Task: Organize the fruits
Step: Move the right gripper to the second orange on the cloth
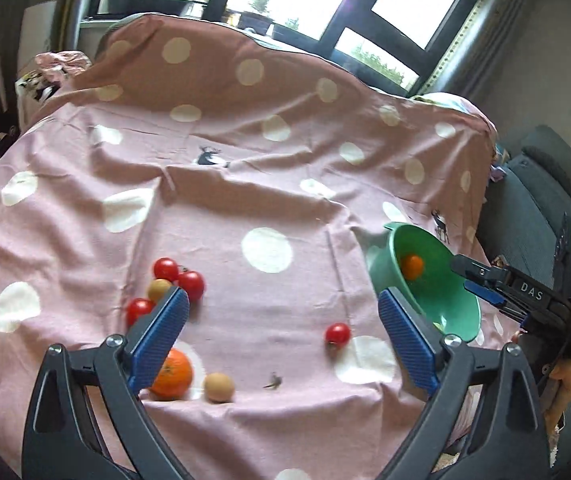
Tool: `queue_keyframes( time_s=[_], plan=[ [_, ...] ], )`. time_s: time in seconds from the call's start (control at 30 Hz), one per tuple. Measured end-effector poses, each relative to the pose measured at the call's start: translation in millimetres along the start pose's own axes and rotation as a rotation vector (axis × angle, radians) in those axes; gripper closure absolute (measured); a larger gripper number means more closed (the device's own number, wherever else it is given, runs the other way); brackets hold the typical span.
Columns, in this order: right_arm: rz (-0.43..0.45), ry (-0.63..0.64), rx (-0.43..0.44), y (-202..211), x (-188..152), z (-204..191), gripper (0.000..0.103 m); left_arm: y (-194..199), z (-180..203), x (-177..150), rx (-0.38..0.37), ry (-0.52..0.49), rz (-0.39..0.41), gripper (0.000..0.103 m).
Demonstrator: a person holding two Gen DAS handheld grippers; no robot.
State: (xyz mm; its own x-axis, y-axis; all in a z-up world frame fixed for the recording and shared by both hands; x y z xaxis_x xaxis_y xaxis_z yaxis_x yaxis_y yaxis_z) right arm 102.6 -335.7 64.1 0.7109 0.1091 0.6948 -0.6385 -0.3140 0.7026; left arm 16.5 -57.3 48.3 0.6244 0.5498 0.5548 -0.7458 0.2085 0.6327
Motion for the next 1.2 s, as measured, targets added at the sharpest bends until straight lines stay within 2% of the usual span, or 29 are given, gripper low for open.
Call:
queue_keyframes(
  time_s=[0.17,0.33,0.43,0.53,0.63,0.8,0.93,1.0,1.07,1.2],
  plan=[
    [-0.028,0.083,0.081,-14.0,-1.7,-44.8,0.029,18.4,-55.9,13.0,0.088,0.085,0.085,0.007],
    [-0.077,0.158,0.255,-38.7,-11.0,-103.3,0.030,26.6,-96.0,23.3,0.076,0.193,0.104,0.007],
    [-0.131,0.209,0.365,-59.1,-19.9,-140.6,0.029,24.2,-109.0,26.0,0.069,0.239,0.092,0.008],
    [-0.202,0.242,0.435,-82.0,-32.4,-170.7,0.030,20.8,-113.6,26.9,0.082,0.255,0.082,0.008],
    [-0.269,0.296,0.436,-100.9,-47.9,-194.4,0.043,20.0,-117.0,26.9,0.094,0.261,0.083,0.008],
    [-0.342,0.336,0.458,-118.6,-63.1,-214.0,0.046,17.1,-122.8,26.4,0.097,0.271,0.069,0.008],
    [-0.354,0.360,0.460,-121.4,-68.0,-220.6,0.046,16.9,-124.3,26.8,0.091,0.278,0.067,0.008],
    [-0.360,0.370,0.454,-122.8,-70.9,-222.8,0.049,16.1,-124.5,26.8,0.094,0.277,0.064,0.008],
    [-0.374,0.390,0.448,-126.3,-73.2,-226.5,0.056,15.4,-123.9,26.3,0.092,0.276,0.060,0.008],
    [-0.352,0.407,0.435,-124.0,-76.1,-230.4,0.058,12.7,-119.3,24.8,0.086,0.262,0.054,0.008]
  ],
)
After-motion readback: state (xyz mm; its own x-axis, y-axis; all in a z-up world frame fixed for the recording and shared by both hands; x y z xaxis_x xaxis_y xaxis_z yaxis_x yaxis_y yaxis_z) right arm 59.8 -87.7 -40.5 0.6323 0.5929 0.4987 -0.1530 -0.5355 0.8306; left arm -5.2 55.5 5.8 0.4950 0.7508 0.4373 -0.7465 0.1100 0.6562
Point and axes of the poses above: each gripper's, at about its wrist camera, not at the fingertips, and y roughly against the way its jaws point, z to its right, x to its top, the point moved 1 cm from there along -y, roughly the way its jaws point, and after that the axes turned 14 degrees about y, right-handed, at the moved point
